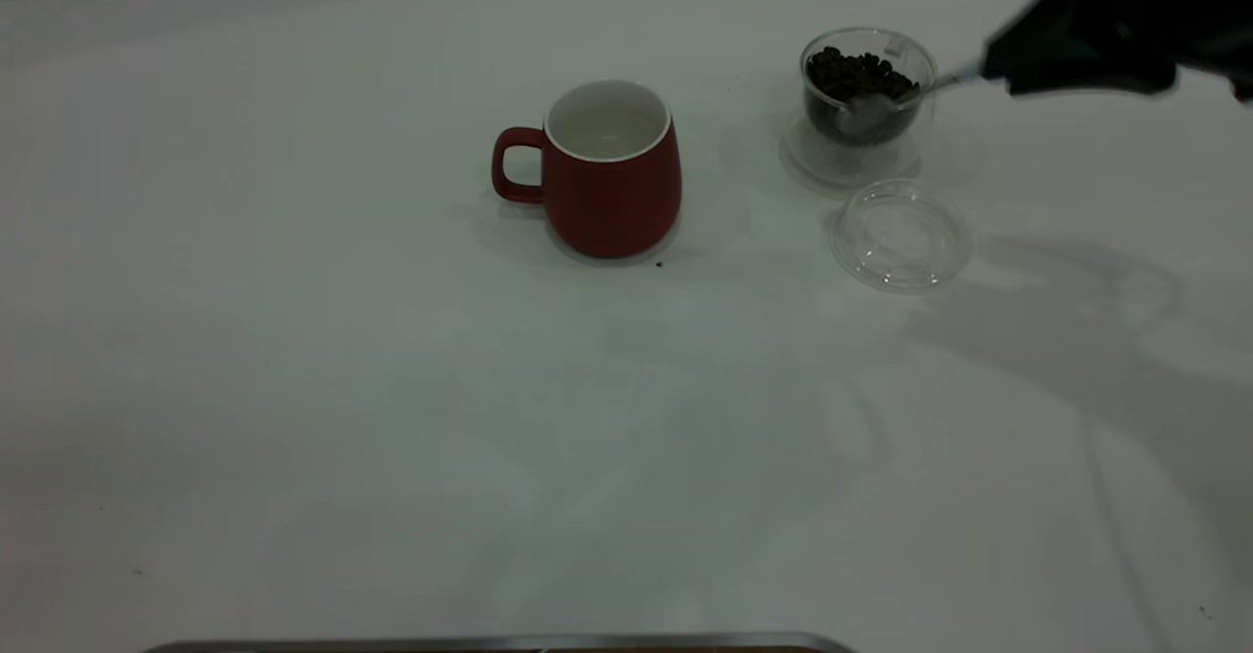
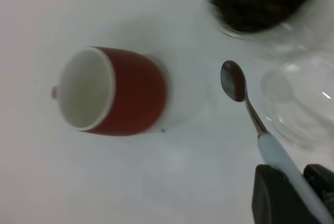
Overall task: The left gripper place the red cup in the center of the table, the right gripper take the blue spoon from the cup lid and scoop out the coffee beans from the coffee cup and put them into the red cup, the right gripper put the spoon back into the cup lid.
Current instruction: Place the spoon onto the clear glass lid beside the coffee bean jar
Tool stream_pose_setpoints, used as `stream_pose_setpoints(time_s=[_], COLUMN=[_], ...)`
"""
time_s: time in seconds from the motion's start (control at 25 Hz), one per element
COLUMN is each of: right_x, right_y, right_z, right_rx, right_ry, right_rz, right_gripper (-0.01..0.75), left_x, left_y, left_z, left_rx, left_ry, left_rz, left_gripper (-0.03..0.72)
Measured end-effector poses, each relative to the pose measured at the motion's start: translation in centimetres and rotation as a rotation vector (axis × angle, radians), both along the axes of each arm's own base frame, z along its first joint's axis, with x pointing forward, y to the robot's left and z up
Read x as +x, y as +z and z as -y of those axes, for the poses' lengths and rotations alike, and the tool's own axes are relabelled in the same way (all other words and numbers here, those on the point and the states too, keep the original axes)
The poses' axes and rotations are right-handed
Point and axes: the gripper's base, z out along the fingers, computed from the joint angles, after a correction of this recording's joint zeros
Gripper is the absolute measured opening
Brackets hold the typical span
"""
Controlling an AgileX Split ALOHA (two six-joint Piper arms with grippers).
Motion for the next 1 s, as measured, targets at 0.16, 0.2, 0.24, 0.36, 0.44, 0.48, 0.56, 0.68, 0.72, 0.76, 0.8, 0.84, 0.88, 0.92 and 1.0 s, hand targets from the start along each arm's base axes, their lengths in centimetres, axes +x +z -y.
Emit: stream_pose_setpoints(time_s=[0.16, 0.2, 0.24, 0.36, 0.44, 0.48, 0.56, 0.68, 0.72, 0.76, 0.8, 0.84, 0.88, 0.92, 1.0], right_x=[-0.6, -0.6, -0.6, -0.5, -0.5, -0.5, -0.5, -0.6, -0.6, -0.7, -0.7, -0.7, -0.8, -0.7, -0.5], right_y=[-0.5, -0.6, -0.6, -1.3, -2.0, -2.4, -3.0, -3.9, -4.1, -4.4, -4.7, -4.9, -5.1, -5.3, -5.8], right_z=[1.4, 1.7, 2.1, 2.8, 3.1, 3.2, 3.4, 3.9, 4.1, 4.3, 4.5, 4.7, 4.8, 5.0, 5.2], right_rx=[0.014, 0.017, 0.020, 0.048, 0.073, 0.083, 0.096, 0.116, 0.122, 0.126, 0.132, 0.138, 0.148, 0.159, 0.181], right_ry=[-0.049, -0.060, -0.071, -0.092, -0.094, -0.094, -0.093, -0.100, -0.099, -0.102, -0.101, -0.102, -0.096, -0.095, -0.083], right_rz=[-0.028, -0.030, -0.033, -0.054, -0.076, -0.088, -0.105, -0.129, -0.133, -0.139, -0.143, -0.148, -0.149, -0.151, -0.147], right_gripper=[0.106, 0.106, 0.106, 0.106, 0.106, 0.106, 0.106, 0.106, 0.106, 0.106, 0.106, 0.106, 0.106, 0.106, 0.106], left_x=[0.0, 0.0, 0.0, 0.0, 0.0, 0.0, 0.0, 0.0, 0.0, 0.0, 0.0, 0.0, 0.0, 0.0, 0.0], left_y=[0.0, 0.0, 0.0, 0.0, 0.0, 0.0, 0.0, 0.0, 0.0, 0.0, 0.0, 0.0, 0.0, 0.0, 0.0], left_z=[0.0, 0.0, 0.0, 0.0, 0.0, 0.0, 0.0, 0.0, 0.0, 0.0, 0.0, 0.0, 0.0, 0.0, 0.0], left_rx=[0.000, 0.000, 0.000, 0.000, 0.000, 0.000, 0.000, 0.000, 0.000, 0.000, 0.000, 0.000, 0.000, 0.000, 0.000], left_ry=[0.000, 0.000, 0.000, 0.000, 0.000, 0.000, 0.000, 0.000, 0.000, 0.000, 0.000, 0.000, 0.000, 0.000, 0.000], left_rz=[0.000, 0.000, 0.000, 0.000, 0.000, 0.000, 0.000, 0.000, 0.000, 0.000, 0.000, 0.000, 0.000, 0.000, 0.000], left_gripper=[0.533, 0.533, 0.533, 0.533, 0.533, 0.533, 0.533, 0.533, 0.533, 0.533, 0.533, 0.533, 0.533, 0.533, 0.533])
